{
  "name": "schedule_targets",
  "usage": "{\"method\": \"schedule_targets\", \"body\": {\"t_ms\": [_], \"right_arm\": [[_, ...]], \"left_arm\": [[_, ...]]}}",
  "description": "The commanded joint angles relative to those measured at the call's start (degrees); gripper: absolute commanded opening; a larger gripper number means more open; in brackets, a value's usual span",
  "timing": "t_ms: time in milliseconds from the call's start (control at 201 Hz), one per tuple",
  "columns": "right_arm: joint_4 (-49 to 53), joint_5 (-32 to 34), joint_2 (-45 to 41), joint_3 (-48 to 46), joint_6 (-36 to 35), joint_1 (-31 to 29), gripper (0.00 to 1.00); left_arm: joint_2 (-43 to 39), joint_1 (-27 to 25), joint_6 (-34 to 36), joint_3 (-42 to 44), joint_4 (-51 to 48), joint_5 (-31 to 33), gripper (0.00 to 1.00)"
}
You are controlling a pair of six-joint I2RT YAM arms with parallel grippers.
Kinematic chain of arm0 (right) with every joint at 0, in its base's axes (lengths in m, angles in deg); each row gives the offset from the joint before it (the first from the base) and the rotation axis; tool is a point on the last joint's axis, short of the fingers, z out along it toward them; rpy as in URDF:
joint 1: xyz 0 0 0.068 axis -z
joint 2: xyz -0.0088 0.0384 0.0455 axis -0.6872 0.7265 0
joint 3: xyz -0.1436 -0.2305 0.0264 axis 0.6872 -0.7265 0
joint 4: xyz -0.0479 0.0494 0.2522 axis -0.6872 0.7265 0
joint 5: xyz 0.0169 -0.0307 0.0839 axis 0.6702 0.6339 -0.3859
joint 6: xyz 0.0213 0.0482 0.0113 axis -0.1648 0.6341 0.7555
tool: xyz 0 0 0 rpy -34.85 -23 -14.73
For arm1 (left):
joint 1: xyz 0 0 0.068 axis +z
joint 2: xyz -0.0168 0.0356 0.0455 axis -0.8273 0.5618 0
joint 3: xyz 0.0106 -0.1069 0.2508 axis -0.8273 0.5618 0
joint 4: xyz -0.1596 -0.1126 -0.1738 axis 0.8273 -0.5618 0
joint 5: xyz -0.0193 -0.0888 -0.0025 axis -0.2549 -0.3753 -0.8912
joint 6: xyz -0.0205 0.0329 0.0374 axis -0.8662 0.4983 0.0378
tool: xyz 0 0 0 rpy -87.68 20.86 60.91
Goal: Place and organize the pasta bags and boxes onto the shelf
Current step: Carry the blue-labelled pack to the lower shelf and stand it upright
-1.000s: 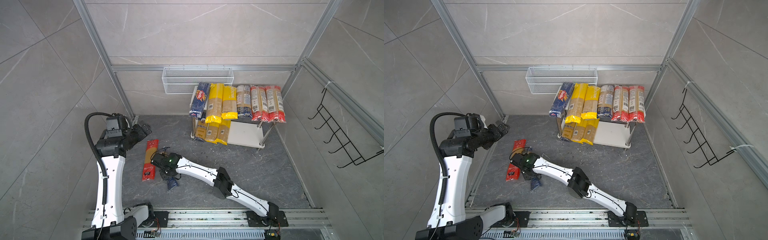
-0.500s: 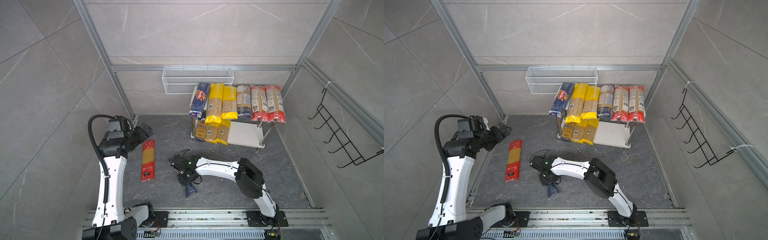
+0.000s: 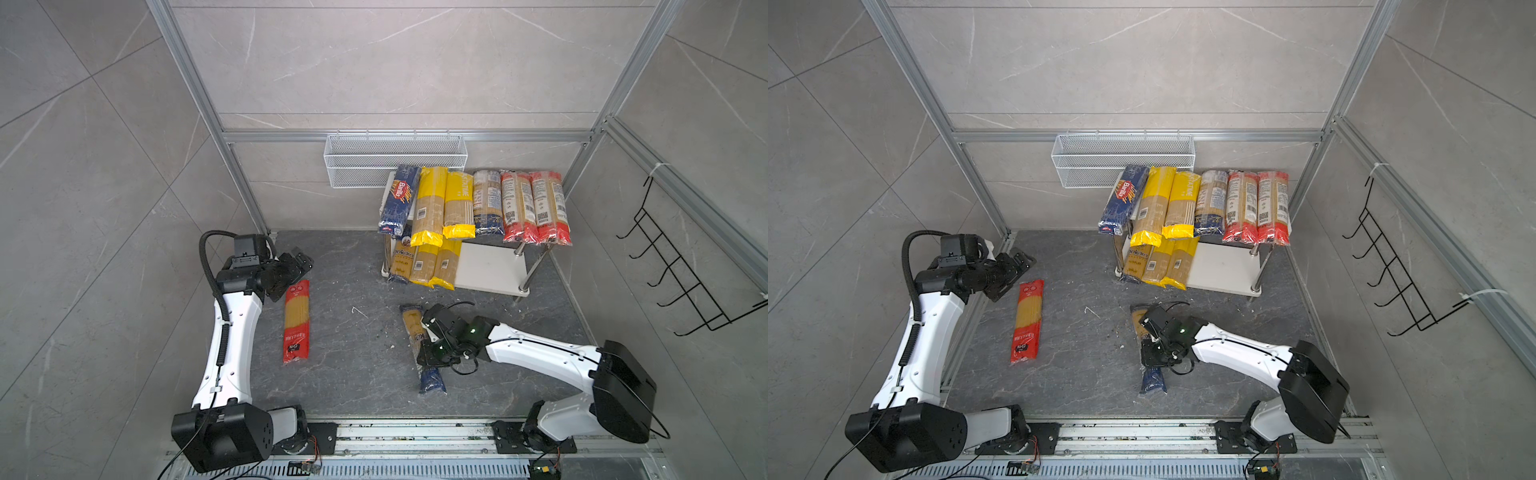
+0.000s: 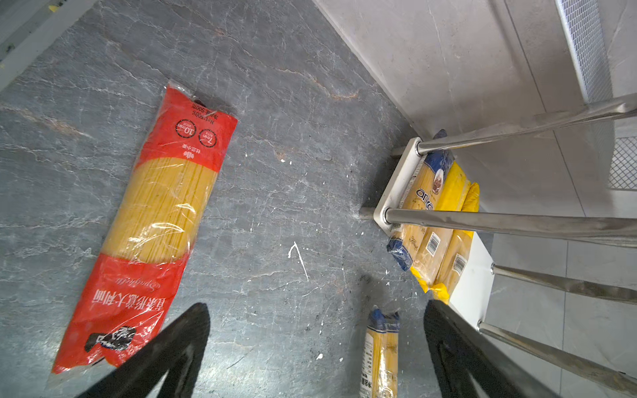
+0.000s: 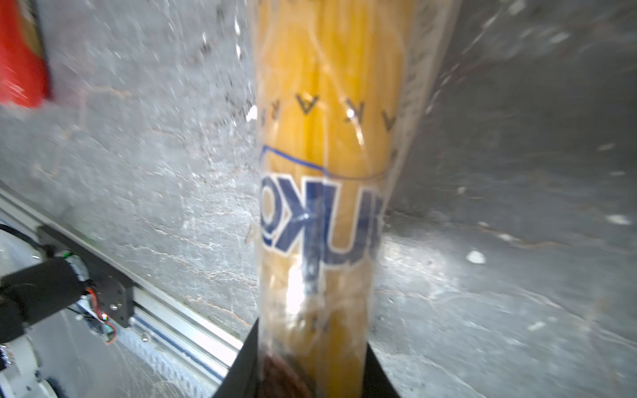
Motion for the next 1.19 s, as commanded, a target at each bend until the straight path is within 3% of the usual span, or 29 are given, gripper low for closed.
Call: {"method": "schedule_targets", "body": {"t_ms": [0,279,528,921,1190], "right_arm": [[-1.6,1.1,-6.0,0.4,-2.1,3.8,0.00],[1.5,-3.3,-10.5,1.5,-10.0,20.8,0.00],[-1.5,-6.5,-6.4,4.0,-15.0,32.6,0.00],[-9.6,-8.5,7.2,13.0,-18.9,41.4,0.00],[-16.1,-12.5,13.9,16.1,-18.5,44.8,0.00]], "left_arm": [[1.5,-0.4,-1.8,-2.0,4.1,-2.9,1.00],[10.4,-13.0,0.7,-9.1,4.1,-0.6,1.00],[11.6,-21.2,3.5,-5.2,5.8,-3.6,0.99],[5.9,-21.8,5.9,4.8,16.0,-11.6,0.99],[7.5,-21.8,9.0,3.9,16.1,-16.0,0.99]]}}
